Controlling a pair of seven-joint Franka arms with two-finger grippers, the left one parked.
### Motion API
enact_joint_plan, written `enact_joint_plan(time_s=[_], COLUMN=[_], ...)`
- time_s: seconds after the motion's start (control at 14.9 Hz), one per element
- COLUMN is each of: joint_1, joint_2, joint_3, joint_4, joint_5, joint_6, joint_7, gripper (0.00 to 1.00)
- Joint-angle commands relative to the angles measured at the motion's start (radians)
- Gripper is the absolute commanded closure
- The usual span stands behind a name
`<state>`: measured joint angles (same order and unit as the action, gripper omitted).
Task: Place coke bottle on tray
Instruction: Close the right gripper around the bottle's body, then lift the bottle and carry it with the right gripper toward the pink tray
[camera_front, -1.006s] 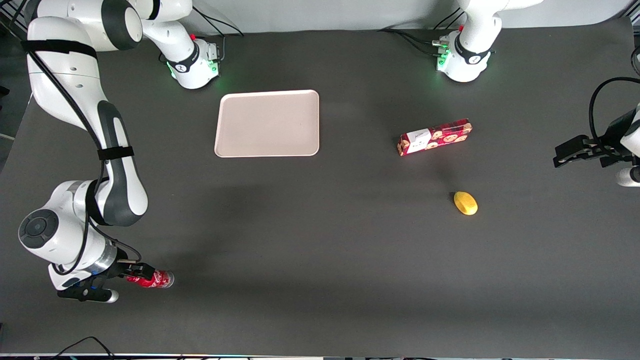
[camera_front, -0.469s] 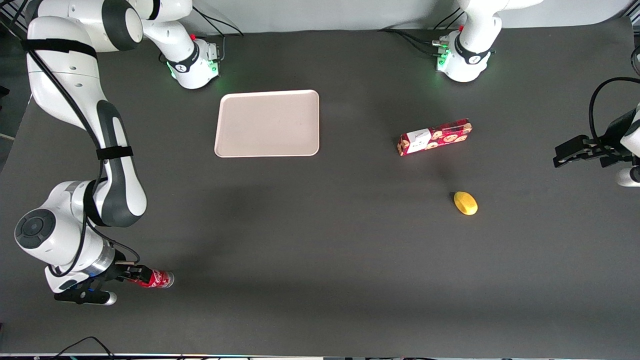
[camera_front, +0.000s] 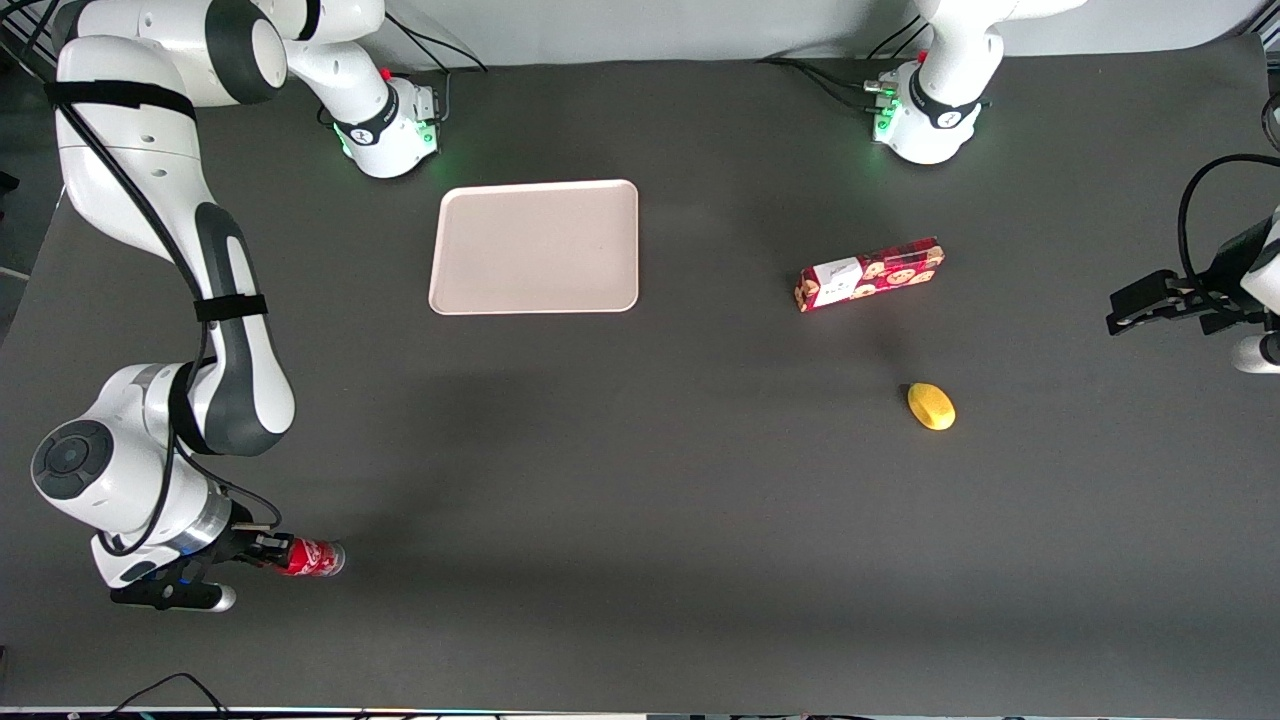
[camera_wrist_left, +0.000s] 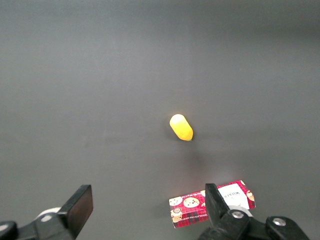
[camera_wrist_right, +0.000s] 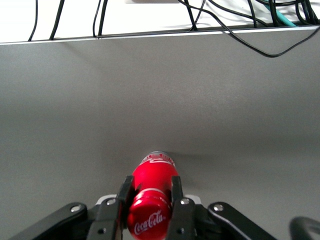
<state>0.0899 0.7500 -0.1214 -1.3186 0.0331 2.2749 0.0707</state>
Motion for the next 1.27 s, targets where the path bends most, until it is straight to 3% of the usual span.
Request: enact_joint_plan(time_s=[0.0,0.27,0.47,1.21], joint_1=[-0.012,-0.012,-0.012,-0.012], joint_2=[0.019,0.015,-0.01,-0.397], joint_3=[0.008,0.009,0.008,-0.006], joint_4=[0.029,0.041,0.084,0.09], joint_5=[0.016,0.021,0.021,-0.024], joint_6=[0.0,-0.029,-0.153,-0.711], joint_7=[-0.046,-0.035,-0.028,0.032], gripper=[1.0,1.0,1.0,1.0])
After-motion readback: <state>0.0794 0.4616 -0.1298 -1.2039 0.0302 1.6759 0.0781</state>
